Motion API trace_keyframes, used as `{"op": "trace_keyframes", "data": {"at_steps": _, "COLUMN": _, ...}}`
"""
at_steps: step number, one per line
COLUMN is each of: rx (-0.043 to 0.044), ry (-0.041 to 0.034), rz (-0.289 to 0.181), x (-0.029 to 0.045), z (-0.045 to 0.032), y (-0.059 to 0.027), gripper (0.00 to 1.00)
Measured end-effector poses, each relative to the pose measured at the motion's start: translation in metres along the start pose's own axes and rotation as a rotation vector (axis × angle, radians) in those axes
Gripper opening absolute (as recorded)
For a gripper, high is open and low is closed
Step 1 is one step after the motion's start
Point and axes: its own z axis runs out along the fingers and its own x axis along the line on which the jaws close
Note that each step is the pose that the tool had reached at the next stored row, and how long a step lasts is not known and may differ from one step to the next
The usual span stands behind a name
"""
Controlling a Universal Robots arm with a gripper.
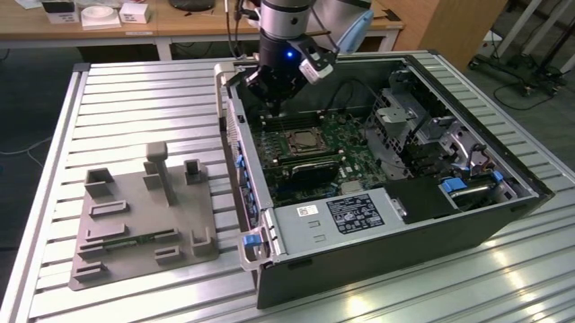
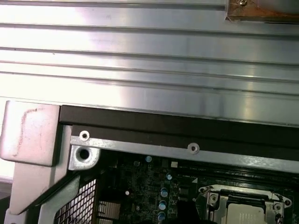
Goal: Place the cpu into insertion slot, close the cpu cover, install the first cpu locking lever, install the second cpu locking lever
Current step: 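Install the first cpu locking lever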
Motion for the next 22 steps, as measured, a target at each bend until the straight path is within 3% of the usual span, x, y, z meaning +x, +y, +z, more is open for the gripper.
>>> {"op": "trace_keyframes", "data": {"at_steps": 10, "rx": -0.0001, "ry": -0.0001, "rz": 0.000, "x": -0.0206, "z": 0.0020, "y": 0.0034, "gripper": 0.10}}
{"op": "trace_keyframes", "data": {"at_steps": 16, "rx": -0.0001, "ry": -0.0002, "rz": 0.000, "x": -0.0257, "z": 0.0029, "y": 0.0039, "gripper": 0.10}}
{"op": "trace_keyframes", "data": {"at_steps": 22, "rx": -0.0001, "ry": -0.0001, "rz": 0.000, "x": -0.0379, "z": 0.0045, "y": 0.0032, "gripper": 0.10}}
